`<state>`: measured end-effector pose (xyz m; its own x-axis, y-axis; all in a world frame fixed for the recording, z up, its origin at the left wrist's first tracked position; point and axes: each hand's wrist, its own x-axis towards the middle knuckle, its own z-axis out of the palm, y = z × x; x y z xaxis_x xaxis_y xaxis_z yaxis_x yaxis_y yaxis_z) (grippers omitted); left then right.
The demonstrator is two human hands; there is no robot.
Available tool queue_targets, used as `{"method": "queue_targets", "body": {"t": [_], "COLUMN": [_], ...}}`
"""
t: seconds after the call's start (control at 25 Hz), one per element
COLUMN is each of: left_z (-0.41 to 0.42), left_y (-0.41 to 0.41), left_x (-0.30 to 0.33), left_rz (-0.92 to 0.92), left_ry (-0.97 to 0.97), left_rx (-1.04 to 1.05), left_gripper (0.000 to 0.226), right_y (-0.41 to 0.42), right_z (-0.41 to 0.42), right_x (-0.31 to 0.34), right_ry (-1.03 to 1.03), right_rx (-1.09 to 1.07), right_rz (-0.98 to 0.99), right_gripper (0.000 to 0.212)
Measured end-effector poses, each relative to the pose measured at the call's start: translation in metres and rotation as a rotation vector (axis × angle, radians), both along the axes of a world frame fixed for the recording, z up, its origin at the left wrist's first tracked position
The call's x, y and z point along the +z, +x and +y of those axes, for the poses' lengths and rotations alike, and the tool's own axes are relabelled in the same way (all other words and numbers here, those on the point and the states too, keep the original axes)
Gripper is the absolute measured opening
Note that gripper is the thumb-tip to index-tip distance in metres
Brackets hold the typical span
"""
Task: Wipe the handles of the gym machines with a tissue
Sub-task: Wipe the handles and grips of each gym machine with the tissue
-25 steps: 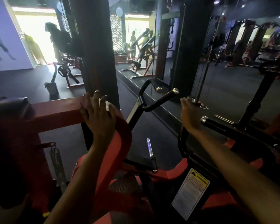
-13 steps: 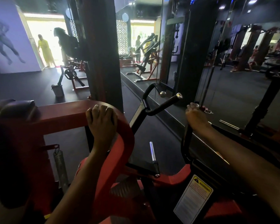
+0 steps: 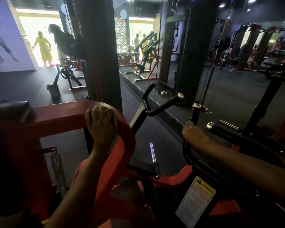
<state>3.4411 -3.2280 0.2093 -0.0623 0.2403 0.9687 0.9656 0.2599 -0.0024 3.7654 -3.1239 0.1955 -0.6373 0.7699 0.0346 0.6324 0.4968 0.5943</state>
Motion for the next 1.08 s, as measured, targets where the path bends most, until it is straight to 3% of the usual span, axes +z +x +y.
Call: {"method": "queue_targets", "body": {"t": [0.08, 0.2, 0.28, 0.44, 0.6, 0.76, 0.8, 0.92, 1.0, 1.08], "left_z": [0.001, 0.001, 0.002, 0.008, 0.006, 0.002, 0.002, -0.001, -0.012, -0.026], "left_y": [0.001, 0.008, 0.011, 0.011, 0.014, 0.018, 0.025, 0.082, 0.140, 0.195], "left_x": [0.002, 0.003, 0.002, -0.002, -0.005, 0.000, -0.001, -0.039, -0.091, -0.142], "left_rz": [-0.009, -0.078, -0.117, -0.114, -0.123, -0.155, -0.224, -0.383, -0.353, -0.224], "left_ry": [0.016, 0.017, 0.028, 0.006, -0.013, -0.008, -0.016, -0.104, -0.260, -0.473], "left_rx": [0.005, 0.004, 0.017, 0.054, 0.052, 0.029, -0.016, -0.339, -0.612, -0.857], "left_gripper": [0.016, 0.016, 0.017, 0.019, 0.020, 0.019, 0.018, 0.031, 0.039, 0.042], "right_y": [0.006, 0.021, 0.017, 0.007, 0.022, 0.018, 0.017, 0.024, 0.024, 0.021], "right_z": [0.000, 0.039, 0.026, -0.016, 0.036, 0.007, 0.007, 0.030, 0.025, 0.003], "right_x": [0.018, 0.044, 0.031, 0.008, 0.036, 0.010, 0.017, 0.043, 0.042, 0.025], "right_ry": [-0.069, 0.180, 0.156, -0.034, 0.186, -0.100, -0.147, -0.056, -0.011, -0.012], "right_rx": [-0.009, -0.064, -0.138, -0.249, -0.107, 0.178, 0.186, 0.107, 0.083, 0.208], "right_rz": [-0.040, 0.249, 0.360, 0.231, 0.368, 0.035, 0.002, 0.171, 0.238, 0.104], "right_gripper": [0.032, 0.036, 0.047, 0.046, 0.039, 0.028, 0.027, 0.025, 0.029, 0.031]}}
